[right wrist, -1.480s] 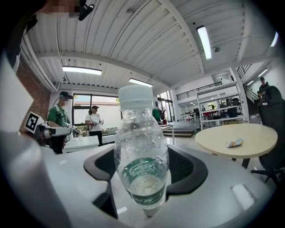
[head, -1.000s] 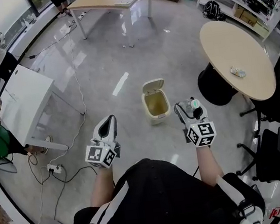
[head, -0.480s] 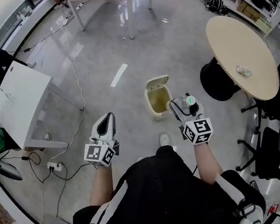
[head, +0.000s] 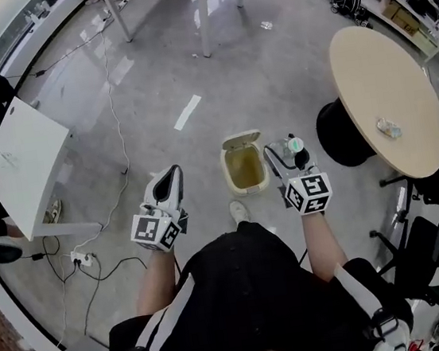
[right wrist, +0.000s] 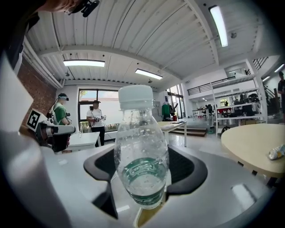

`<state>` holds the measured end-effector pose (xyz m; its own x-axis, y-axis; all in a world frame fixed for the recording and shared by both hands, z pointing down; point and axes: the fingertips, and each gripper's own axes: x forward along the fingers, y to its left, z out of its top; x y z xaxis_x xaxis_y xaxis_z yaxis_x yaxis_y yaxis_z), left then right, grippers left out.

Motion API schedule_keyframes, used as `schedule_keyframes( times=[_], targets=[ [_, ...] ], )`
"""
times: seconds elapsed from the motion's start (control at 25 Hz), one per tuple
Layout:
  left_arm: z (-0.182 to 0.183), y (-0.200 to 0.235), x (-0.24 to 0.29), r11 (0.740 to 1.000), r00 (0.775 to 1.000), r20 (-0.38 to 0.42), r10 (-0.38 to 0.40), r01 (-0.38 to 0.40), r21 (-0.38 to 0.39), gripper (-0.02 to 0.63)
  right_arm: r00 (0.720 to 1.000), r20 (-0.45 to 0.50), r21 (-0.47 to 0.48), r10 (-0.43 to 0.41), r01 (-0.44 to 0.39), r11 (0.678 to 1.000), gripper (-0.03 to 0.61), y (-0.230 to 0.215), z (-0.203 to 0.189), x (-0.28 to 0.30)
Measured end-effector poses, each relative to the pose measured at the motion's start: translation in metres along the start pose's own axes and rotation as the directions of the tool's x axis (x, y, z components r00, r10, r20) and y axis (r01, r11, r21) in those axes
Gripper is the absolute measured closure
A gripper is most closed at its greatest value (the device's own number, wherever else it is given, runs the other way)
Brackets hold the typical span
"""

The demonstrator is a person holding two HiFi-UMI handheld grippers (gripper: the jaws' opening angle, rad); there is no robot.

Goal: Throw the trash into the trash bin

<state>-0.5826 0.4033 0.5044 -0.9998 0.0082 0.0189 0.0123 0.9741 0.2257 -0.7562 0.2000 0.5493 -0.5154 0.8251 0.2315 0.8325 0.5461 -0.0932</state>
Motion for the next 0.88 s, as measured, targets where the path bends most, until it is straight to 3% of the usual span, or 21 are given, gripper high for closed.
schedule_keyframes(
  times=[0.24,0.44,0.88],
  targets=[
    [-0.012,-0.007,0.055,1.0,1.0,-0.027,0.002,-0.002,-0.007,0.612,0.998,-0.038,0.013,0.042,-0.041,0.999,0.249,-0.027,-0.007,0.032],
    [-0.046,-0.009,0.078,0.999,0.996,-0.085,-0.003,0.0,-0.042,0.614,0.991,-0.108,0.02,0.083,-0.081,0.997,0.249,-0.032,-0.037,0.046],
    [-0.119,-0.017,0.076,0.992,0.976,-0.219,0.006,-0.034,-0.121,0.612,0.948,-0.28,0.064,0.153,-0.14,0.988,0.249,-0.017,-0.126,0.05]
  ],
)
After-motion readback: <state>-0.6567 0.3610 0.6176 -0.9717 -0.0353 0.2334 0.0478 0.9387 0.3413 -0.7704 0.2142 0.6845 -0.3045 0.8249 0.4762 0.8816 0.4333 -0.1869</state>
